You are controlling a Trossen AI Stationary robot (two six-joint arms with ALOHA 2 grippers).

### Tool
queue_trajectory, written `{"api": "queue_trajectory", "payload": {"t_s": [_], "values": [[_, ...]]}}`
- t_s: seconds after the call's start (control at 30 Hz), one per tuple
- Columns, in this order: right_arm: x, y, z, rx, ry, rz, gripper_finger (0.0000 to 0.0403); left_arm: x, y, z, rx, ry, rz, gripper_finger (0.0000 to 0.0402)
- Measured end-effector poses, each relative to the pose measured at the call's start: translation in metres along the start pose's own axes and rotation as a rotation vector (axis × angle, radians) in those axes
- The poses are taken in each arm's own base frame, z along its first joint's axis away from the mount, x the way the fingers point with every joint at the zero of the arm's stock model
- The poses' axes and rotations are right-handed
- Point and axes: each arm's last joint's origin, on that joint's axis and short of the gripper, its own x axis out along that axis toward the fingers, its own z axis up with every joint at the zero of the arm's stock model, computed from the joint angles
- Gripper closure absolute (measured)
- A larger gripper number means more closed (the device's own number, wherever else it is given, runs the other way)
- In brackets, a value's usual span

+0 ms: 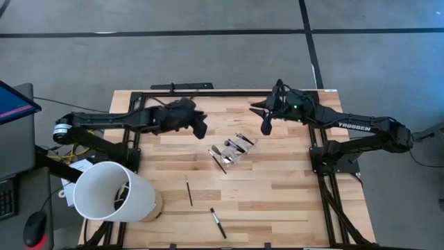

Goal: Put items in baskets/containers
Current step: Put the black eyeshadow brush into the transparent organizer

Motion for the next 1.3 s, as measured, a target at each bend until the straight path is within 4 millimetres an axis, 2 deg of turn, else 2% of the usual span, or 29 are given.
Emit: {"api": "queue_trajectory", "payload": {"t_s": [0.13, 0.3, 0.4, 0.5, 0.67, 0.9, 1.07, 1.3], "values": [[0.001, 0.005, -0.003, -0.021, 0.036, 0.032, 0.0337, 0.016, -0.004, -0.024, 0.089, 0.209, -0.016, 0.0311], [-0.001, 0.010, -0.003, -0.050, 0.045, 0.051, 0.0337, 0.033, -0.016, -0.047, 0.345, 0.368, -0.155, 0.0311], [-0.002, 0.012, -0.001, -0.054, 0.033, 0.058, 0.0337, 0.038, -0.019, -0.053, 0.465, 0.388, -0.182, 0.0311], [-0.004, 0.016, -0.001, -0.058, 0.033, 0.071, 0.0337, 0.044, -0.013, -0.052, 0.521, 0.407, -0.220, 0.0311], [-0.004, 0.022, 0.000, -0.066, 0.030, 0.098, 0.0337, 0.052, 0.005, -0.053, 0.577, 0.461, -0.372, 0.0311], [-0.005, 0.026, -0.001, -0.072, 0.043, 0.118, 0.0337, 0.061, 0.033, -0.071, 0.653, 0.513, -0.487, 0.0308], [-0.004, 0.026, -0.001, -0.071, 0.044, 0.116, 0.0337, 0.065, 0.031, -0.077, 0.707, 0.442, -0.543, 0.0288], [-0.004, 0.028, -0.001, -0.066, 0.044, 0.119, 0.0337, 0.077, 0.025, -0.082, 0.765, 0.399, -0.541, 0.0232]]}}
